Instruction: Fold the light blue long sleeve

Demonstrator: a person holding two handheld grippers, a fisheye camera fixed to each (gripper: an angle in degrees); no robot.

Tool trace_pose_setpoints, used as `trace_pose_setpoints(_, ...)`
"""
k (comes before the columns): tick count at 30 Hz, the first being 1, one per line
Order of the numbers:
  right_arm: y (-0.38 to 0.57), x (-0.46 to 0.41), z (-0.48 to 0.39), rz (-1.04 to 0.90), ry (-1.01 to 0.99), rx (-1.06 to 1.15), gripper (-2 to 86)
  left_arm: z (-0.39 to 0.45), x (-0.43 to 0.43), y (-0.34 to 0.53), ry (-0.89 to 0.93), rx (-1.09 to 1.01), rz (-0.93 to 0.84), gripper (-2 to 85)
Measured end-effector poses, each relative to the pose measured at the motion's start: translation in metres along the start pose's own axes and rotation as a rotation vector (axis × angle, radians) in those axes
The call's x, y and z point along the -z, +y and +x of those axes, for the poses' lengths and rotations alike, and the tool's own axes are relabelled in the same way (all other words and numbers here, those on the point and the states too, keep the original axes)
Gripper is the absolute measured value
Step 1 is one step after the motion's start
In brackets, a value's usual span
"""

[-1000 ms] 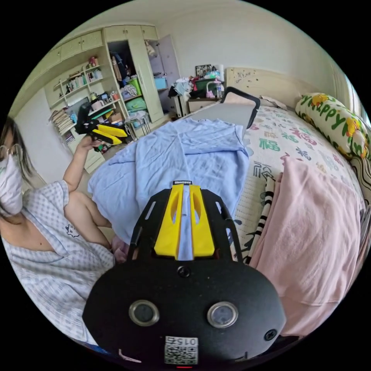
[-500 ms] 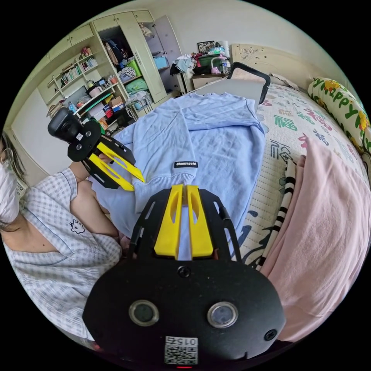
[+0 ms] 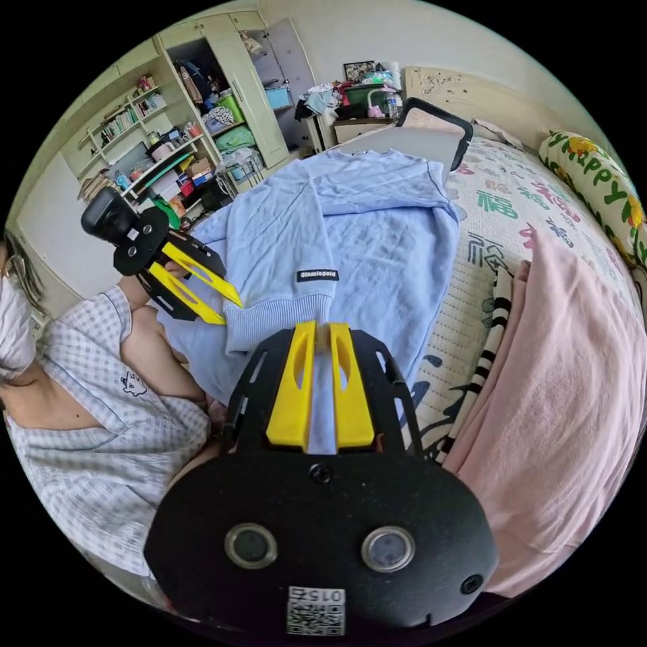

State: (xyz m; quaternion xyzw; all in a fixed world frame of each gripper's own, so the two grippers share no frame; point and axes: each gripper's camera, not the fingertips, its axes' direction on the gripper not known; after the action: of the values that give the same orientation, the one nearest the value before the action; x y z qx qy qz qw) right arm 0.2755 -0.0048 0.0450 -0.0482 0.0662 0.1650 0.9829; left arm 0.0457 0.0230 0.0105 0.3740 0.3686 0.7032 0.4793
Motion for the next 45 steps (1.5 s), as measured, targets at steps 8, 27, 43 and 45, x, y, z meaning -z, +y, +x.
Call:
trace_pose_setpoints(8,-0.042,0.040,0.030,0.152,0.114,0.007,1.3,-0.070,0.102,0.134,-0.131,0.349,0.161,5.6)
trace_pose_setpoints(27,-0.369,-0.146,0.187,0.148,0.227,-0.218,8.2,-0.365,0.027,0.308,-0.314,1.011,0.049,9.6)
trace_pose_setpoints(43,-0.455,-0.157,0.240,-0.111,0.006,-0.248,9.7,-0.372,-0.024,0.360,-0.314,1.051,0.106,6.4)
trace_pose_setpoints(45,-0.454,-0.138,0.240,-0.026,0.078,-0.252,9.8,-0.368,-0.024,0.366,-0.325,1.057,0.121,5.9)
